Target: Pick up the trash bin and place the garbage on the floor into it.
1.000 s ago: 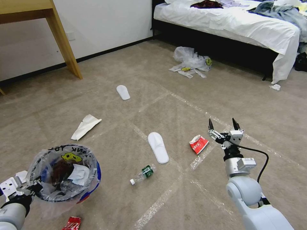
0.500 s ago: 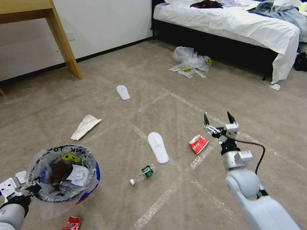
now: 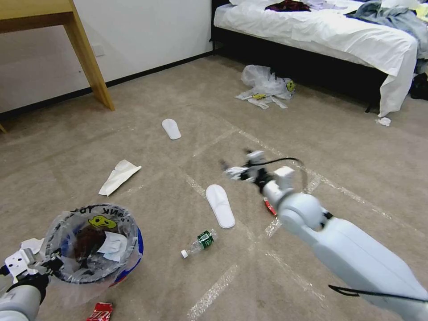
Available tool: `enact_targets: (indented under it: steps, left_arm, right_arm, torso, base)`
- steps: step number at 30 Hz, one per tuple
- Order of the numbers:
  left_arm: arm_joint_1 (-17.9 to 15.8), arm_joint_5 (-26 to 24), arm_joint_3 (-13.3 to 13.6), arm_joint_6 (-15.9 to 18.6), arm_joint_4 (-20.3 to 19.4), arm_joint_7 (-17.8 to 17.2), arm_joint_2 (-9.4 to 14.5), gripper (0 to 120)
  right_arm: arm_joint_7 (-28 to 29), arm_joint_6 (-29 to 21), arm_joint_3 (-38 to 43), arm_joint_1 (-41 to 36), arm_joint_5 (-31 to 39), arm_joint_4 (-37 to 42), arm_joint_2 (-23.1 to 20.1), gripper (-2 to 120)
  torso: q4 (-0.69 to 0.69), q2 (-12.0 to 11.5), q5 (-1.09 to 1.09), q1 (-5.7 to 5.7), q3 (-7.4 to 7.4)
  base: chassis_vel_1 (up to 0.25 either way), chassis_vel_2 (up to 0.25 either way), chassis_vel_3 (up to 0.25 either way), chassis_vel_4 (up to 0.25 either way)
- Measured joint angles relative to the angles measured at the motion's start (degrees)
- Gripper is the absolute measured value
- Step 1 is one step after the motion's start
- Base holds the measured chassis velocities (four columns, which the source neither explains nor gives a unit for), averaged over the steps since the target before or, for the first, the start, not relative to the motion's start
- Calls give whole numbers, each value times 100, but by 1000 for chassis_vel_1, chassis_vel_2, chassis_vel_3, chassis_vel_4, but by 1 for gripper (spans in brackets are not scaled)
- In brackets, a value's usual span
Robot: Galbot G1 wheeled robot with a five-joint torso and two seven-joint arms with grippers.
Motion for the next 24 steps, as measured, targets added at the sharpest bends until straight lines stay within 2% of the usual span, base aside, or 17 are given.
enact_targets:
  steps: [3, 4, 5, 6, 7, 9, 10, 12, 13, 14, 15, 17, 18, 19, 21, 22, 24]
  left_arm:
    - [13, -1, -10, -1, -5, 2, -1, 1]
    - [32, -2, -12, 0, -7, 5, -6, 1]
    - [38, 0, -17, 0, -7, 5, -9, 1]
    - [41, 0, -21, -1, -8, 6, -11, 1]
    - [41, 0, -21, -1, -8, 6, -11, 1]
    - [42, 0, -27, -2, -9, 10, -9, 1]
    - [42, 0, -27, -2, -9, 10, -9, 1]
    - [41, 3, -17, -6, -1, 16, -3, 1]
    - [41, 3, -17, -6, -1, 16, -3, 1]
    - [32, 22, 2, -9, 20, 16, -4, 1]
    - [32, 22, 2, -9, 20, 16, -4, 1]
    - [19, 50, 39, -16, 38, 19, -16, 1]
    - [15, 56, 46, -16, 40, 21, -22, 1]
    - [15, 56, 46, -16, 40, 21, -22, 1]
    - [13, 103, 68, -27, 65, 38, -54, 1]
    - [13, 103, 68, -27, 65, 38, -54, 1]
    - [14, 153, 72, -45, 94, 55, -79, 1]
  right_arm:
    - [-177, -317, -395, 342, 184, -40, 18, 100]
    - [-341, -771, -877, 781, 197, -117, 48, 100]
    - [-598, -914, -1111, 1014, -59, -224, 61, 100]
    - [-923, -892, -1309, 1178, -469, -356, 71, 100]
    - [-923, -892, -1309, 1178, -469, -356, 71, 100]
    - [-1760, -653, -1778, 1531, -1522, -704, 78, 100]
    - [-1760, -653, -1778, 1531, -1522, -704, 78, 100]
    - [-2481, -332, -1996, 1699, -2186, -881, 77, 100]
    - [-2481, -332, -1996, 1699, -2186, -881, 77, 100]
    - [-3127, 189, -2044, 1765, -2743, -1064, 92, 100]
    - [-3127, 189, -2044, 1765, -2743, -1064, 92, 100]
    - [-3977, 1131, -2058, 1812, -3540, -1469, 183, 100]
    - [-4208, 1473, -2060, 1824, -3768, -1596, 217, 100]
    - [-4208, 1473, -2060, 1824, -3768, -1596, 217, 100]
    - [-4832, 2323, -1986, 1849, -4703, -1973, 396, 100]
    - [-4832, 2323, -1986, 1849, -4703, -1973, 396, 100]
    - [-5052, 2765, -1860, 1797, -5199, -2265, 581, 100]
  torso:
    - [-2, 0, 1, 1, 0]
    - [-1, 0, -1, 0, 0]
    - [0, 0, -2, 0, 0]
    - [0, 0, -1, 0, 0]
    - [0, 0, -1, 0, 0]
    - [-2, 0, 1, 1, 0]
    - [-2, 0, 1, 1, 0]
    - [-2, 0, 1, 0, 0]
    - [-2, 0, 1, 0, 0]
    - [-3, 0, 0, 0, 0]
    - [-3, 0, 0, 0, 0]
    - [-2, 0, 1, 0, 0]
    - [-2, 0, 1, 0, 0]
    - [-2, 0, 1, 0, 0]
    - [-2, 0, 1, 0, 0]
    - [-2, 0, 1, 0, 0]
    - [0, 0, 1, 0, 0]
  base:
    - [0, 0, 0, 0]
    - [0, 0, 0, 0]
    - [0, 0, 0, 0]
    - [0, 0, 0, 0]
    - [0, 0, 0, 0]
    - [0, 0, 0, 0]
    - [0, 0, 0, 0]
    - [0, 0, 0, 0]
    - [0, 0, 0, 0]
    - [0, 0, 0, 0]
    - [0, 0, 0, 0]
    - [0, 0, 0, 0]
    - [0, 0, 0, 0]
    - [0, 0, 0, 0]
    - [0, 0, 0, 0]
    - [0, 0, 0, 0]
    - [0, 0, 0, 0]
